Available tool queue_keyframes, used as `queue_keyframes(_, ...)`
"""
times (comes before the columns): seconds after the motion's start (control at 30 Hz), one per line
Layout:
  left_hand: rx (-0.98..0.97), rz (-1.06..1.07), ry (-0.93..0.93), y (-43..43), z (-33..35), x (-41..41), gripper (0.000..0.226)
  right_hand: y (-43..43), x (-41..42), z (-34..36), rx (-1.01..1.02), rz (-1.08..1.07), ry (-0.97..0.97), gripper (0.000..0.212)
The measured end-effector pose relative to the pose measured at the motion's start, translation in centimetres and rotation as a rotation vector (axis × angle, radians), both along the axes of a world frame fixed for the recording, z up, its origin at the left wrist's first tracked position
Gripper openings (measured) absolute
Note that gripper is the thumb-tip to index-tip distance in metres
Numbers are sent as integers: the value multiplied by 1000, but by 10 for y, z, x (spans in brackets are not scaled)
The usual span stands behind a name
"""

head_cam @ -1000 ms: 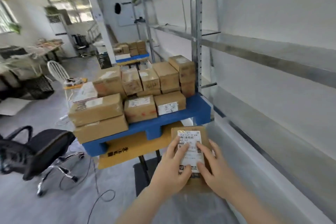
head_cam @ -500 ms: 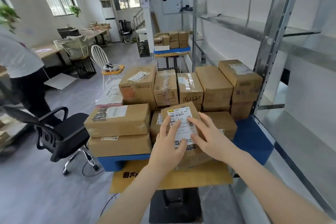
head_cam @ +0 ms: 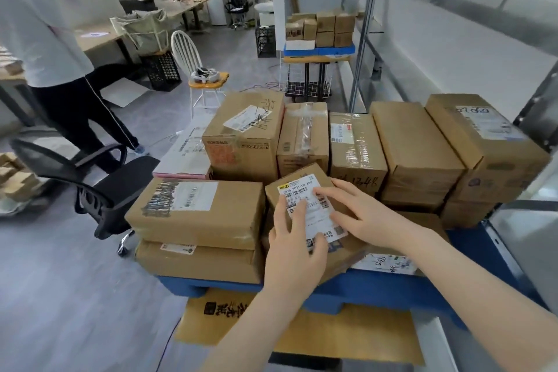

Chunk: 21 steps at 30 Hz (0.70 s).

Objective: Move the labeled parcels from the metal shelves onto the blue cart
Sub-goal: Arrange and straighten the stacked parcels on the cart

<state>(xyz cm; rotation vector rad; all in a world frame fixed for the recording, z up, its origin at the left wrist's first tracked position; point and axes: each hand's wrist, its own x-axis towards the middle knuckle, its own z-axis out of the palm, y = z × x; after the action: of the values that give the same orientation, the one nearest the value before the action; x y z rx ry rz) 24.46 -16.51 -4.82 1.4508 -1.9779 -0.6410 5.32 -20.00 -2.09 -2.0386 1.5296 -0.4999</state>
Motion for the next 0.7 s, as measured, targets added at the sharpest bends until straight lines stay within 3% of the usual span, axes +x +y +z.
queue_keyframes(0.23, 114, -29, -111, 6, 10, 6, 65, -20, 3, 14, 140, 37, 47, 50)
queue_keyframes(0.4, -260, 9, -469, -18, 33, 22, 56, -19, 4, 27, 78, -5, 108, 48)
queue_keyframes(0.5, -205, -81, -586, -51, 37, 34, 55, 8, 13, 27, -75, -177, 163, 44)
queue_keyframes(0.6, -95, -120, -569, -69, 28, 42, 56, 53, 33, 17, -213, -334, 201, 57)
queue_keyframes(0.7, -69, -138, -480, -67, 22, 44, 54, 84, 58, 1, -229, -340, 309, 73)
